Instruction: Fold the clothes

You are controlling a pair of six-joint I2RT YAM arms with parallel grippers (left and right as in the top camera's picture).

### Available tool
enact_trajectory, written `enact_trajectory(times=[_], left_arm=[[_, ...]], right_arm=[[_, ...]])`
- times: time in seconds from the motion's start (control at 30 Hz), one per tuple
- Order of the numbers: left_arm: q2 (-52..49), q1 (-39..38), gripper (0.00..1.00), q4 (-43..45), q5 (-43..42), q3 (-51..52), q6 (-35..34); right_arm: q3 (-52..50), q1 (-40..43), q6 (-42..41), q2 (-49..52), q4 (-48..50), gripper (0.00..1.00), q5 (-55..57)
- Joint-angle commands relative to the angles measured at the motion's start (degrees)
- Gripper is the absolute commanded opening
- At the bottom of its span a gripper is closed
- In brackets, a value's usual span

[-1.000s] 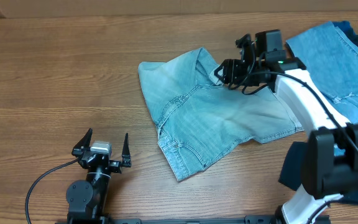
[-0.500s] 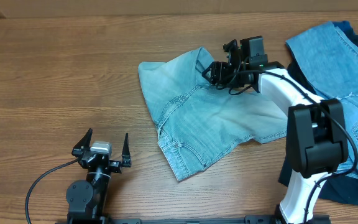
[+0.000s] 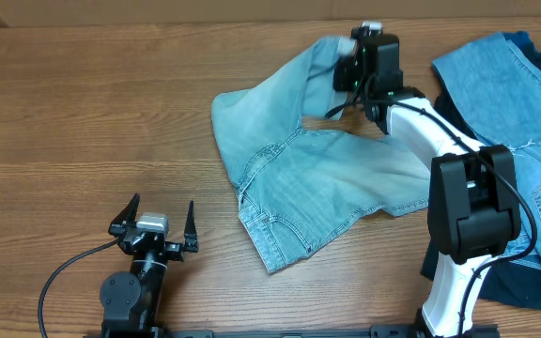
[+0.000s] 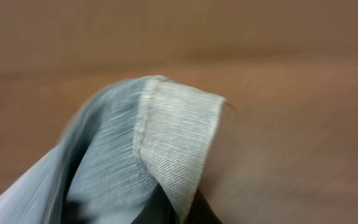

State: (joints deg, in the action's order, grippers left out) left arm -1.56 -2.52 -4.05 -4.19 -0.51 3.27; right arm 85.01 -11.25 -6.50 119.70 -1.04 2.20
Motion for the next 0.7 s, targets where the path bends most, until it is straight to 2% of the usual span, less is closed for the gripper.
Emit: enact_trajectory(times=[0.0,0.13,0.2,0.23,0.27,0.3,0.43,0.47,0.57,0.67], left_arm=[[0.2,0.3,1.00,0.0,0.3,0.3,-0.7],[0.2,0.3,1.00,0.0,0.3,0.3,-0.7],[0.2,0.3,1.00,0.0,0.3,0.3,-0.7],[0.2,0.3,1.00,0.0,0.3,0.3,-0.7],[0.2,0.3,1.00,0.0,0.3,0.3,-0.7],[0.2,0.3,1.00,0.0,0.3,0.3,-0.7],[0.2,0.3,1.00,0.0,0.3,0.3,-0.7],[0.2,0.3,1.00,0.0,0.3,0.3,-0.7],[0.2,0.3,1.00,0.0,0.3,0.3,-0.7],[0.2,0.3,1.00,0.0,0.3,0.3,-0.7]], right_arm=[[6.9,0.0,12.2,-0.1,4.2,0.04,14.4],[8.7,0.0,20.5,-0.1,15.3,0.04,19.3],[8.7,0.0,22.7,-0.1,17.7,0.04,19.3],[8.7,0.0,22.8,-0.1,16.7,0.25,19.9],[8.7,0.2,22.8,-0.1,14.1,0.77,21.7],[8.7,0.2,22.8,-0.1,10.6,1.00,26.6],[8.7,-0.4,23.7,-0.3,7.6,1.00,52.6],[8.7,-0.7,24.3,-0.5,6.9,1.00,55.1],[8.7,-2.6,24.4,-1.8,-2.3,1.00,54.2],[8.7,-4.5,15.4,-4.4,-18.7,1.00,40.6]])
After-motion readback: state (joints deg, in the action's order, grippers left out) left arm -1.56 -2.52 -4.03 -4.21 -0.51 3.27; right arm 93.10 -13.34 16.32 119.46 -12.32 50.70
